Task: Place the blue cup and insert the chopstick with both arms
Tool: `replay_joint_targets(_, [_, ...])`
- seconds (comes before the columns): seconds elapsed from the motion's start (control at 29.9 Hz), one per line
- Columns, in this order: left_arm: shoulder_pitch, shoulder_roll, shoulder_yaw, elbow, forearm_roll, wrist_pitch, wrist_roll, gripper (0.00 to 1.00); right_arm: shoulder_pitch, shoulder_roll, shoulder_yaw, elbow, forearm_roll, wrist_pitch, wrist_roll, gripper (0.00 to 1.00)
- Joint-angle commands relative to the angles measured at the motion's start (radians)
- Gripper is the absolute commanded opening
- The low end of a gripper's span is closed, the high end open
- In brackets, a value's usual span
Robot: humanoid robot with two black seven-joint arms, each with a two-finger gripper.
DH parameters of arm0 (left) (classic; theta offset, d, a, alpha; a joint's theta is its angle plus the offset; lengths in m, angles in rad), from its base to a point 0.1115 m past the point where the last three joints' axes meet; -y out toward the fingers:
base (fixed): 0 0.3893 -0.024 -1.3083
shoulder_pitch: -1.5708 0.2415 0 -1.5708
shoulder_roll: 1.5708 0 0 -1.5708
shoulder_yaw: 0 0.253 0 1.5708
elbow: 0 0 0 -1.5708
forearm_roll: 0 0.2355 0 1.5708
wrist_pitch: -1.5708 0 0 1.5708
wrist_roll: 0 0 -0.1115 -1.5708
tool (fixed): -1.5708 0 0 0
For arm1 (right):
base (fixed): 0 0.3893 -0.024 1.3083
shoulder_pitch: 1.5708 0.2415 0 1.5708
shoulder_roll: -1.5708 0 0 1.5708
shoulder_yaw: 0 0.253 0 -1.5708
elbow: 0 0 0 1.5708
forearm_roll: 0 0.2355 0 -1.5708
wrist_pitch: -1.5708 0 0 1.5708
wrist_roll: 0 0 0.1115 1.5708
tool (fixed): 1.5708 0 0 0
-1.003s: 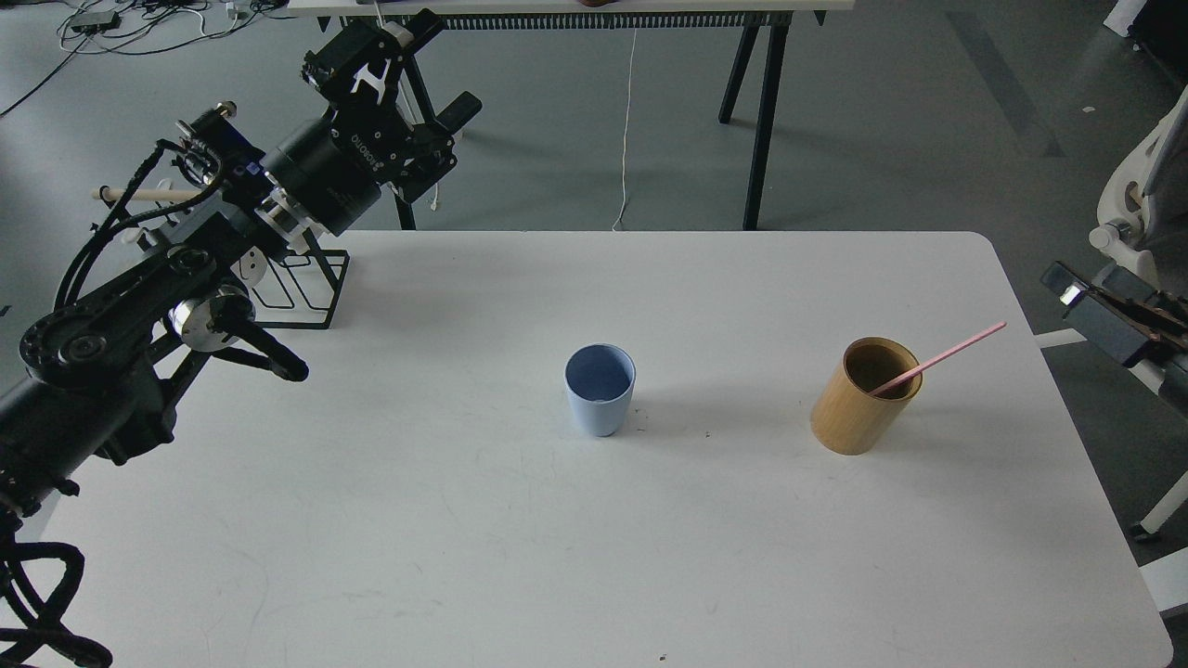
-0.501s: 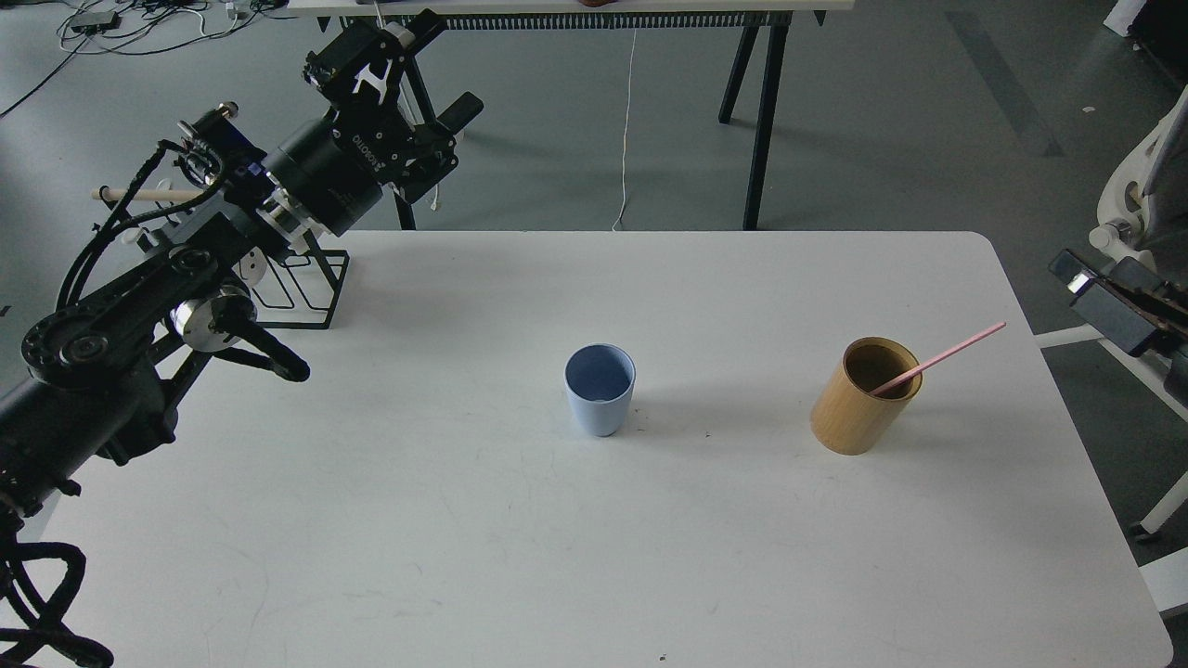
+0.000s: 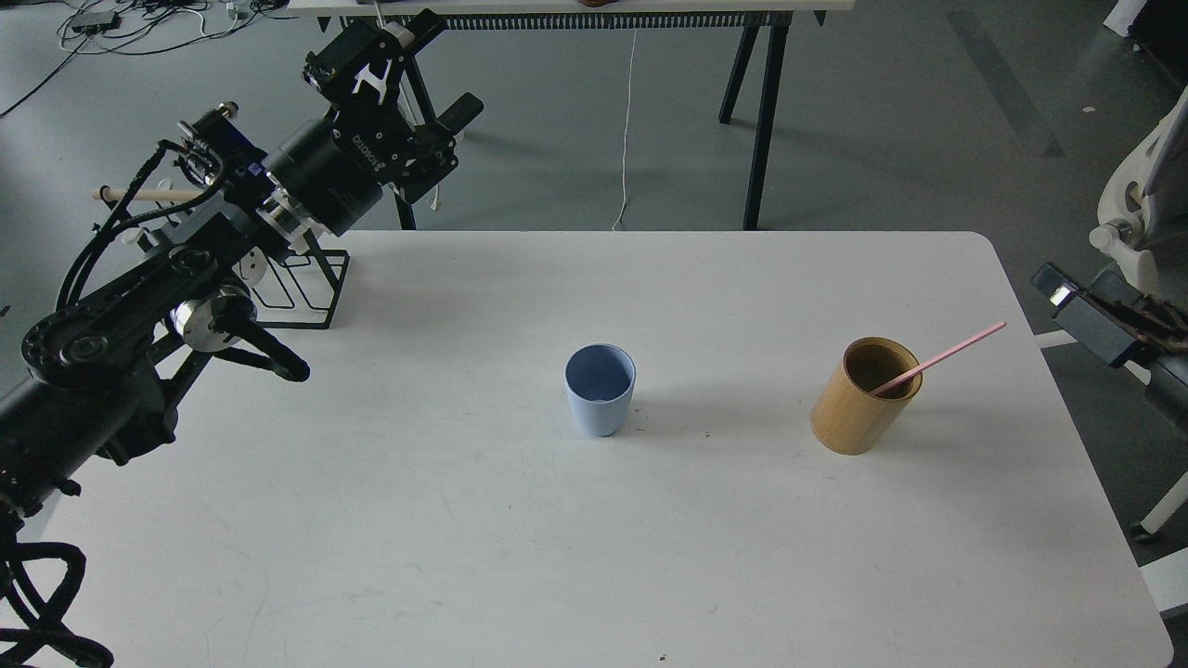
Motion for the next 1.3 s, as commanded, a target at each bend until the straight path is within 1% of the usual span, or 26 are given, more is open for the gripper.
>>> replay_joint_targets(0.0, [-0.001,0.000,0.000,0.000,0.000,0.000,0.000,0.91,0.000,0.011,-0.001,-0.001,0.001,0.000,0.000,0.99])
replay_joint_targets(0.3, [0.000,0.000,0.000,0.000,0.000,0.000,0.000,0.91,-0.002,0.040,-0.005,-0.039,0.001,0.000,0.000,0.99])
replay_joint_targets(0.57, [-0.005,-0.015,0.000,0.000,0.000,0.000,0.000,0.92,-0.002,0.055,-0.005,-0.039,0.001,0.000,0.000,0.99])
replay_joint_targets(0.77, [-0.003,-0.015,0.000,0.000,0.000,0.000,0.000,0.92,-0.002,0.103,-0.008,-0.059,0.000,0.000,0.000,0.99])
replay_joint_targets(0.97, [-0.001,-0.015,0.000,0.000,0.000,0.000,0.000,0.92,-0.017,0.110,-0.011,-0.085,-0.002,0.000,0.000,0.99])
replay_joint_targets(1.27, [-0.001,-0.009,-0.002,0.000,0.000,0.000,0.000,0.92,-0.017,0.228,-0.051,-0.121,-0.003,0.000,0.000,0.97])
